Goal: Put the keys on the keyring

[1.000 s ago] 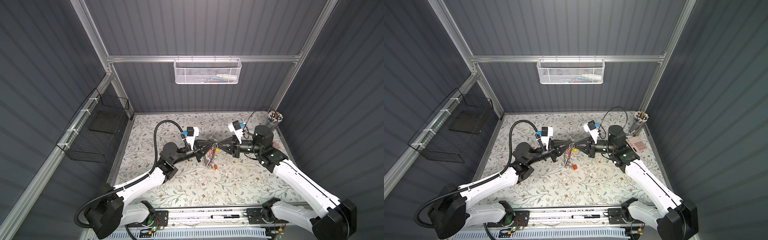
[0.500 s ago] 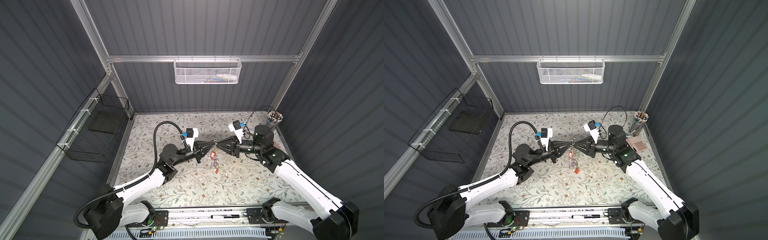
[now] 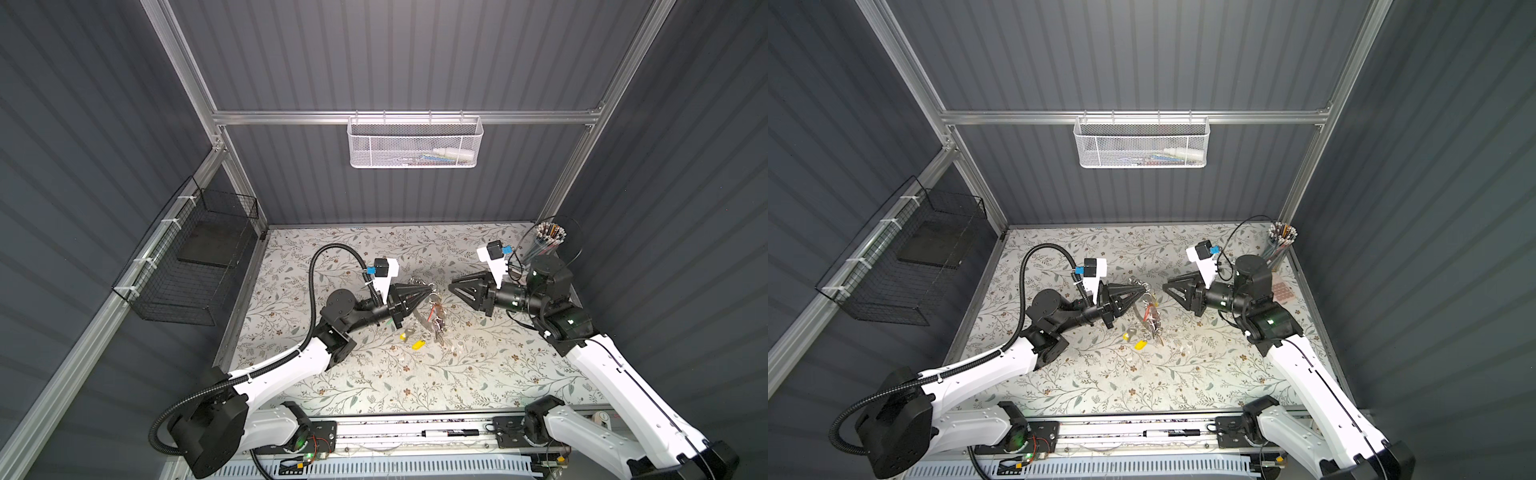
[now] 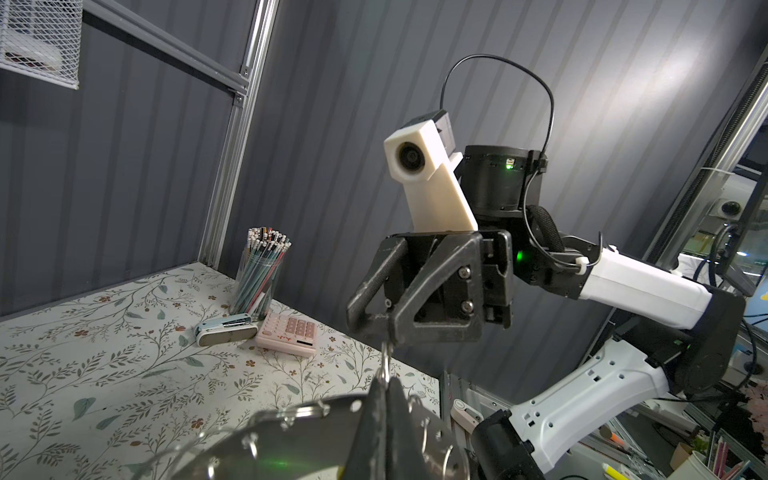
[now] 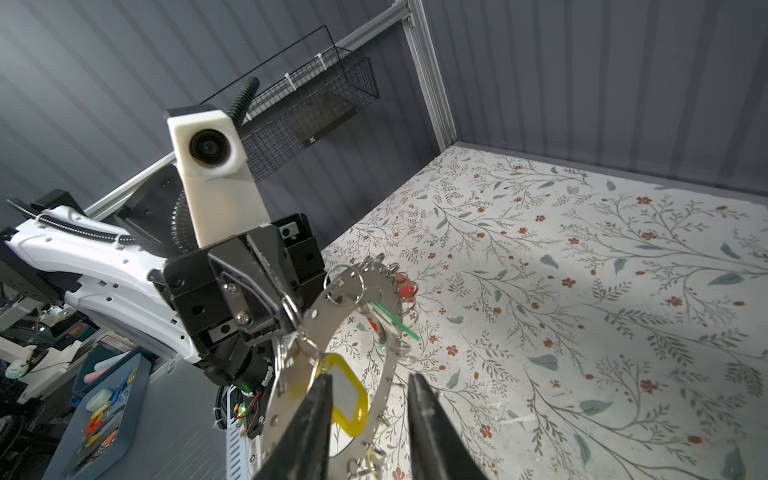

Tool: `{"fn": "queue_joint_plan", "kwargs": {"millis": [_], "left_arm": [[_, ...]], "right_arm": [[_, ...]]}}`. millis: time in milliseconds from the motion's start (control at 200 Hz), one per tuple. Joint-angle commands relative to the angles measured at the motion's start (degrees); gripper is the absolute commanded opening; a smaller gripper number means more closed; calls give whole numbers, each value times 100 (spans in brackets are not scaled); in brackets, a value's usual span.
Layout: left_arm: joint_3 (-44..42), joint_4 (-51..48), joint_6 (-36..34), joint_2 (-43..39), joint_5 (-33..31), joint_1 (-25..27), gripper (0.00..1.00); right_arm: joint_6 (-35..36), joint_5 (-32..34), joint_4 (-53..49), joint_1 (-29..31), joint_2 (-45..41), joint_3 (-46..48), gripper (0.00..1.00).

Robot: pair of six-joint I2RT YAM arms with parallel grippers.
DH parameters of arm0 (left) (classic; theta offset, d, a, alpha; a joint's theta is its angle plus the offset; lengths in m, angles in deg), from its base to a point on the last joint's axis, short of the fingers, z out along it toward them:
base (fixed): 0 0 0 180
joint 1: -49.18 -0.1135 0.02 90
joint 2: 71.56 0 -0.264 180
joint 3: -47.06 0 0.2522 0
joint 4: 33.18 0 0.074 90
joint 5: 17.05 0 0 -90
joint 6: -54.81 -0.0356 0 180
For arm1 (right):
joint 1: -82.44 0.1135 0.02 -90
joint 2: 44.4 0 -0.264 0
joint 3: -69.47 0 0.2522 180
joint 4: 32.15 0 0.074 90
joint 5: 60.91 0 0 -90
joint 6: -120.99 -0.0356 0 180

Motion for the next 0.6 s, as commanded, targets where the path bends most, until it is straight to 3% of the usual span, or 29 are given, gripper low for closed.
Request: {"fn": "queue_joint_plan", "kwargs": {"millis": [0, 255, 530, 595], "left_arm": [[41, 502, 116, 45, 151, 22, 0], [72, 727, 262, 166, 239, 21, 0], [94, 728, 293, 141, 260, 17, 0], [109, 743, 323, 161, 274, 21, 0]], "right_arm": [[-96, -366, 259, 58, 14, -182, 34], [-3, -625, 446, 339, 397, -392, 37], [52, -651, 448, 393, 532, -328, 34], [51, -676, 457, 399, 535, -310, 30]]}}
